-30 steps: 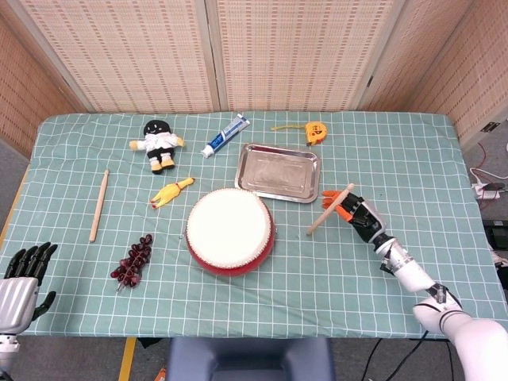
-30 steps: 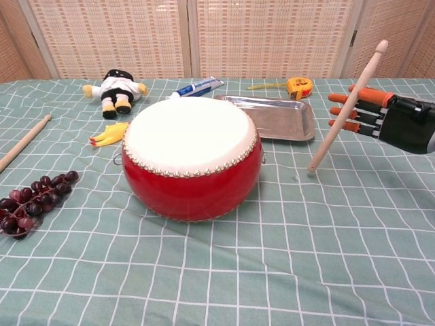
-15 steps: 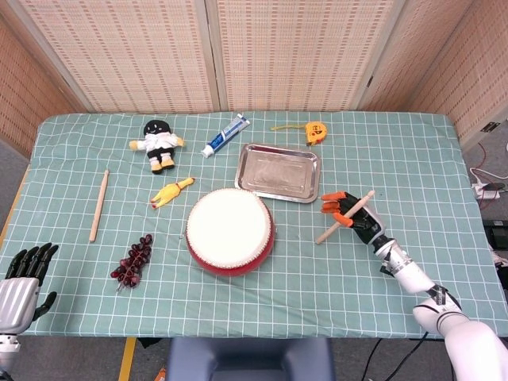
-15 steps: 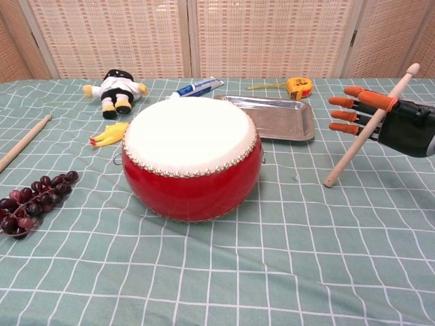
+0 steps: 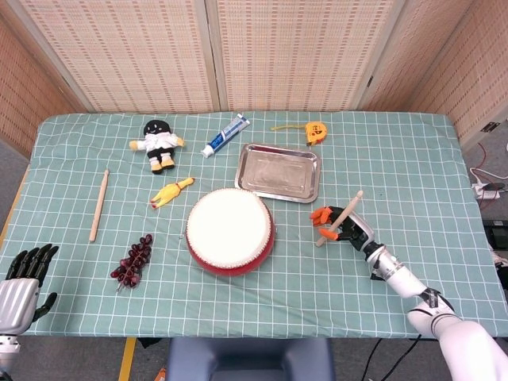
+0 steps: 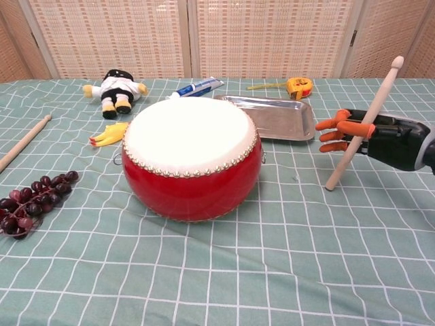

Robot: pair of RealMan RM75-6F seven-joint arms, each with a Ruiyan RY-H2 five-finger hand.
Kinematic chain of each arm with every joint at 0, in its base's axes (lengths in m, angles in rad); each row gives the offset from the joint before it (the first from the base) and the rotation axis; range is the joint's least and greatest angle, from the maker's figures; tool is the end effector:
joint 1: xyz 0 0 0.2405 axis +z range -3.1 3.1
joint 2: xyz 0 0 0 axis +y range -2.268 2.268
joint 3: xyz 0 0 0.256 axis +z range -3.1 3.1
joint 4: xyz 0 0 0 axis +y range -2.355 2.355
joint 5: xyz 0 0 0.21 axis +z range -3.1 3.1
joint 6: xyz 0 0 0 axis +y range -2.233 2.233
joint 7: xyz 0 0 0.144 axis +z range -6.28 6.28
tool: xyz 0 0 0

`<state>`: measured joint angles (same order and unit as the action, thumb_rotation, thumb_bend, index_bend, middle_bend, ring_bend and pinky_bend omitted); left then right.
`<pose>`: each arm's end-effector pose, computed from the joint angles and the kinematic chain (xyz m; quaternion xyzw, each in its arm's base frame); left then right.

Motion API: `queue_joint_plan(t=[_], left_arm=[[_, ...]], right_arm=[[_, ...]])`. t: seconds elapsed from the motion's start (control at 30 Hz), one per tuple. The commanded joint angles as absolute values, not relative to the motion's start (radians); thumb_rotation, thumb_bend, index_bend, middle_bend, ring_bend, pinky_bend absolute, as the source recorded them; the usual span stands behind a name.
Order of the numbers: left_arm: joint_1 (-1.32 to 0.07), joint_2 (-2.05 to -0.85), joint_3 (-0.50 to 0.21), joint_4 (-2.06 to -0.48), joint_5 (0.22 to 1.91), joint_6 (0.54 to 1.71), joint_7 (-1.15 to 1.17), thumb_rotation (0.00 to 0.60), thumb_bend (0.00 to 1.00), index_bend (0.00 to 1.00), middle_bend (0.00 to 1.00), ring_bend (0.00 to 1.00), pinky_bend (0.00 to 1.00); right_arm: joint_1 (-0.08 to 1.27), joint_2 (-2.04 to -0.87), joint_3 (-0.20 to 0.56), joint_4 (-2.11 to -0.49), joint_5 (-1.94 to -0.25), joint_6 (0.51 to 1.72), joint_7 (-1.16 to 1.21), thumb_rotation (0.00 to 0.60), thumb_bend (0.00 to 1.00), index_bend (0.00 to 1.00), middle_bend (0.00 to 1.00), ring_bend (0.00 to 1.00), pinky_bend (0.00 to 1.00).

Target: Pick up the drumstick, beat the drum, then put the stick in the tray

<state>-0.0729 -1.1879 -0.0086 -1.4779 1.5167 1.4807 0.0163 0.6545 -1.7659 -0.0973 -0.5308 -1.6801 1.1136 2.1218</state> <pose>-0.3345 0.1699 0.1427 -0.6183 -0.3760 -0.3507 0.5944 -0.2834 -0.3602 -0.0128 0.3223 -0.7881 0.5244 0.0083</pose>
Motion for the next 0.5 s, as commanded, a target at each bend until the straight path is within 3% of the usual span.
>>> queue_joint_plan(t=[0.03,0.2,0.43,0.5], left_arm=[[-0.072,-1.188,-0.007,-1.477,1.518,1.48,0.017,0.6,0.27,0.08,0.04,0.05,0.03],[-0.07,-1.192,-0.008,-1.469,1.516,1.481,0.009,0.6,0.27,0.08,0.04,0.05,0.03],[-0.069,-1.197,-0.009,-1.459,1.512,1.481,0.0,0.6,0.27,0.07,0.04,0.05,0.03],[-0.068,-1.198,-0.007,-1.457,1.512,1.48,-0.002,0.6,0.27,0.08,0.04,0.05,0.03]], right_arm=[[0.661,-1.784,-0.108,-0.545,-1.681,1.087,2.039,0.6,0.24,0.63,0.41,0.39,0.37],[0.664,-1.796,-0.107,-0.56,-1.67,1.06,1.946,0.6,0.24,0.71,0.46,0.43,0.39],[0.663,-1.815,-0.087,-0.579,-1.638,1.026,1.789,0.6,0.24,0.98,0.6,0.56,0.47],[0.662,-1.818,-0.08,-0.59,-1.628,1.02,1.772,0.6,0.24,1.0,0.64,0.61,0.5]])
